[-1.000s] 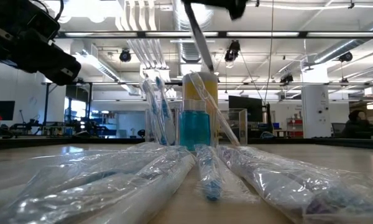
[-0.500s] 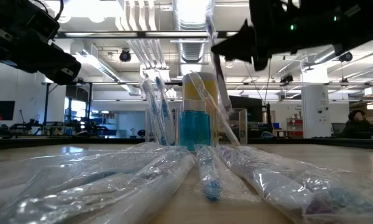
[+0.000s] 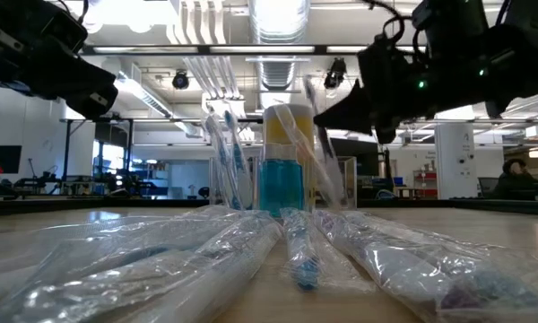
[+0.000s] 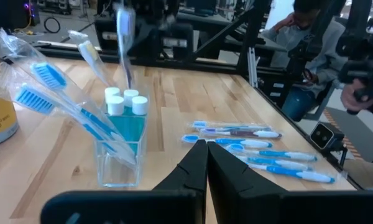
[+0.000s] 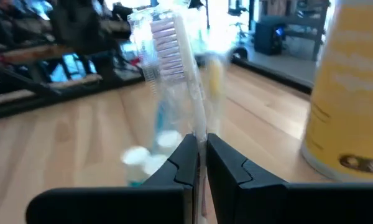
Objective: Pick & Place toothbrushing station
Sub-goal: Put the violet toothbrush into the transparent organizer, then put the blue toothbrush into the transparent organizer
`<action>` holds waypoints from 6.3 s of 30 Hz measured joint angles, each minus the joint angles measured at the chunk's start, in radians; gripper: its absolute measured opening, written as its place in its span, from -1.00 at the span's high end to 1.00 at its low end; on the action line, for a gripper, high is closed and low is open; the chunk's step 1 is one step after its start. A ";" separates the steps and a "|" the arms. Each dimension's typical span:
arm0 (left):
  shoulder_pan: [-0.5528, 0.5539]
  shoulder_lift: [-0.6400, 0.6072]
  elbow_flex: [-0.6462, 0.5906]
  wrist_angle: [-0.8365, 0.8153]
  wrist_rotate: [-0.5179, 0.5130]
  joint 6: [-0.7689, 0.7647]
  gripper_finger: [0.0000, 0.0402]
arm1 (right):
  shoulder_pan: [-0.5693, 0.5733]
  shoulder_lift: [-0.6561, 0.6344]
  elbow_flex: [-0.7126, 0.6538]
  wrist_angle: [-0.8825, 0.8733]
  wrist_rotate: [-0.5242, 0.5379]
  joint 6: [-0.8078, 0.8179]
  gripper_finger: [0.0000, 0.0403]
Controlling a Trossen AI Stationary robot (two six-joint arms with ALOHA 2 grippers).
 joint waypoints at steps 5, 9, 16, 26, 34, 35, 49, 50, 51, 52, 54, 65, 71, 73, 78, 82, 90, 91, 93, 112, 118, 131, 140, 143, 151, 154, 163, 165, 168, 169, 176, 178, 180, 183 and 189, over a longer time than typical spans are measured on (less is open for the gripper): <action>0.000 0.000 0.000 0.004 0.000 -0.002 0.94 | -0.017 0.070 0.000 0.036 0.002 0.033 0.92; 0.000 0.000 0.000 0.004 0.000 -0.002 0.94 | -0.018 0.106 0.000 0.086 0.002 0.037 0.92; 0.000 0.000 0.000 0.008 0.000 -0.022 0.94 | -0.018 0.100 0.000 0.079 0.001 0.032 0.84; 0.000 0.000 0.000 0.121 -0.047 0.005 0.94 | -0.017 0.096 0.000 0.072 -0.001 0.097 0.44; 0.000 0.000 0.000 0.117 -0.080 0.013 0.94 | -0.014 0.028 -0.006 0.066 0.021 0.079 0.19; 0.000 0.000 0.000 0.117 -0.080 0.010 0.94 | -0.013 0.009 -0.011 0.058 0.020 0.069 0.17; 0.000 0.000 0.000 0.082 -0.072 -0.064 0.94 | 0.024 -0.543 -0.208 -0.160 -0.269 -0.172 0.46; 0.000 0.000 0.000 0.081 -0.072 -0.055 0.94 | 0.016 -0.587 -0.231 -0.159 -0.303 -0.178 0.52; 0.000 0.000 0.000 0.082 -0.073 -0.047 0.94 | 0.006 -0.629 -0.254 -0.159 -0.335 -0.180 0.59; 0.000 0.000 0.000 0.082 -0.077 -0.047 0.94 | -0.003 -0.667 -0.277 -0.161 -0.369 -0.180 0.66; 0.000 0.000 0.000 0.082 -0.088 -0.065 0.94 | -0.017 -0.740 -0.322 -0.164 -0.428 -0.169 0.80; -0.002 0.012 0.010 0.143 -0.184 -0.336 0.95 | -0.025 -0.921 -0.406 -0.249 -0.411 -0.087 0.96; -0.135 0.146 0.150 0.195 -0.258 -0.380 0.98 | -0.025 -0.896 -0.406 -0.247 -0.411 -0.101 0.96; -0.208 0.230 0.218 0.164 -0.347 -0.375 0.99 | -0.025 -0.893 -0.406 -0.248 -0.411 -0.101 0.96; -0.369 0.502 0.467 0.001 -0.506 -0.416 0.99 | -0.025 -0.896 -0.406 -0.247 -0.411 -0.111 0.96; -0.456 0.742 0.683 -0.245 -0.559 -0.540 0.99 | -0.025 -0.901 -0.406 -0.245 -0.411 -0.130 0.96; -0.521 1.165 1.021 -0.575 -0.523 -0.824 0.84 | -0.025 -0.908 -0.405 -0.235 -0.411 -0.138 0.96; -0.522 1.211 1.055 -0.603 -0.508 -0.853 0.80 | -0.025 -0.908 -0.403 -0.235 -0.411 -0.139 0.96; -0.523 1.287 1.124 -0.647 -0.498 -0.891 0.70 | -0.025 -0.909 -0.402 -0.234 -0.411 -0.136 0.96; -0.522 1.787 1.527 -0.840 -0.261 -0.964 -0.05 | -0.025 -0.900 -0.402 -0.272 -0.428 -0.075 0.96; -0.523 1.822 1.580 -1.045 -0.271 -0.976 -0.04 | -0.025 -0.900 -0.402 -0.278 -0.428 -0.057 0.96; -0.530 1.768 1.571 -1.177 -0.298 -0.905 -0.04 | -0.025 -0.898 -0.402 -0.282 -0.429 -0.052 0.96; -0.517 1.731 1.572 -1.172 -0.312 -0.976 -0.04 | -0.025 -0.898 -0.402 -0.285 -0.429 -0.049 0.96; -0.503 1.732 1.572 -1.167 -0.337 -0.979 -0.04 | -0.025 -0.898 -0.402 -0.285 -0.430 -0.048 0.96; -0.464 1.733 1.532 -1.156 -0.375 -0.997 -0.04 | -0.025 -0.898 -0.402 -0.294 -0.431 -0.038 0.96; -0.456 1.734 1.483 -1.099 -0.338 -0.993 -0.04 | -0.025 -0.898 -0.402 -0.301 -0.431 -0.038 0.96; -0.445 1.729 1.395 -0.975 -0.284 -0.970 -0.04 | -0.025 -0.899 -0.403 -0.301 -0.431 -0.041 0.96; -0.445 1.728 1.385 -0.973 -0.284 -0.970 -0.03 | -0.025 -0.899 -0.403 -0.300 -0.431 -0.041 0.96; -0.445 1.728 1.378 -0.966 -0.283 -0.950 0.06 | -0.025 -0.899 -0.403 -0.300 -0.431 -0.041 0.96; -0.445 1.728 1.377 -0.962 -0.280 -0.935 0.13 | -0.025 -0.899 -0.403 -0.300 -0.431 -0.041 0.96; -0.444 1.717 1.384 -0.956 -0.272 -0.840 0.87 | -0.025 -0.899 -0.403 -0.300 -0.431 -0.042 0.96; -0.443 1.704 1.381 -0.964 -0.274 -0.826 0.94 | -0.025 -0.899 -0.403 -0.300 -0.431 -0.041 0.96; -0.443 1.683 1.374 -0.979 -0.293 -0.806 0.93 | -0.025 -0.899 -0.403 -0.300 -0.431 -0.042 0.96; -0.443 1.613 1.368 -0.967 -0.338 -0.762 0.93 | -0.025 -0.899 -0.403 -0.301 -0.430 -0.042 0.96; -0.471 1.353 1.284 -0.926 -0.614 -0.663 0.97 | -0.025 -0.898 -0.403 -0.302 -0.432 -0.040 0.96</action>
